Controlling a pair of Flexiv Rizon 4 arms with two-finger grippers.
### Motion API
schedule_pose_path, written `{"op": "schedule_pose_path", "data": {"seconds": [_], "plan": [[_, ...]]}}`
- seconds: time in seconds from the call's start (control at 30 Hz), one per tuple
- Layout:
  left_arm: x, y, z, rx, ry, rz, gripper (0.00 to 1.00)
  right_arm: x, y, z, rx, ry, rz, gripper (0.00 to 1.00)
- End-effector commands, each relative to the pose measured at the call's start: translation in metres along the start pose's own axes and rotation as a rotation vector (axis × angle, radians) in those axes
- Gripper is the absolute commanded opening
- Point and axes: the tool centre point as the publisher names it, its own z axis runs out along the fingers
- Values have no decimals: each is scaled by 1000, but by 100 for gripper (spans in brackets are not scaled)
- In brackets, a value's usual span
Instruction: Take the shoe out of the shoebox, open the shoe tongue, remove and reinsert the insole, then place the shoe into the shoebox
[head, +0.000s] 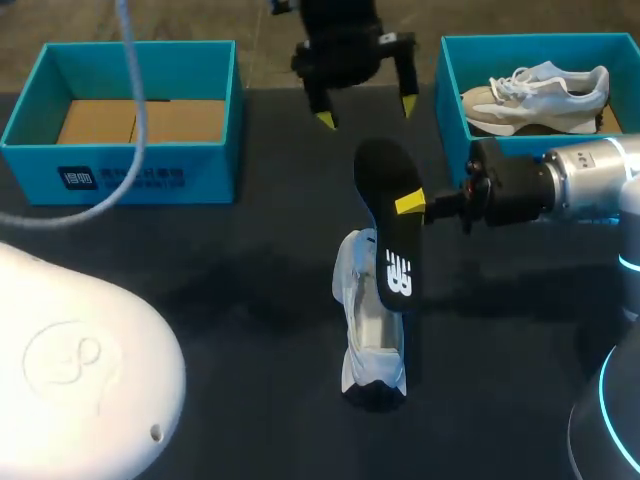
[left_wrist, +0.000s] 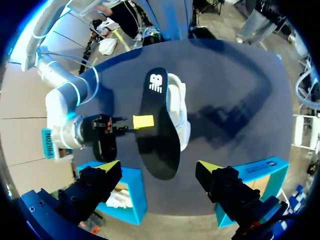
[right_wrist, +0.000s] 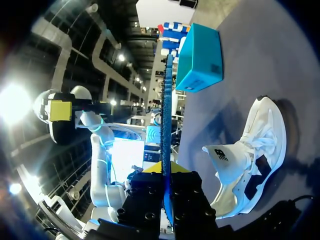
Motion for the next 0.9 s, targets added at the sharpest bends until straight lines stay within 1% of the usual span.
{"op": "schedule_pose_path", "data": {"seconds": [0.03, 0.2, 0.33, 0.43, 0.57, 0.63, 0.77, 0.9], "plan": [[-6, 2, 2, 10, 324, -9, 100, 0, -1, 1, -2, -1, 0, 0], [-6, -2, 5, 12, 329, -16, 100, 0, -1, 1, -2, -1, 0, 0], [-4, -5, 2, -8, 277, -21, 100, 0, -1, 1, -2, -1, 0, 0], [4, -8, 0, -41, 212, -27, 100, 0, -1, 1, -2, -1, 0, 0], [19, -11, -6, -66, 110, -59, 100, 0, -1, 1, -2, -1, 0, 0], [27, -13, -8, -91, 70, -72, 100, 0, -1, 1, -2, -1, 0, 0], [42, -16, -10, -102, -26, -95, 100, 0, -1, 1, -2, -1, 0, 0], [54, -16, -6, -114, -189, -104, 100, 0, -1, 1, -2, -1, 0, 0]]}}
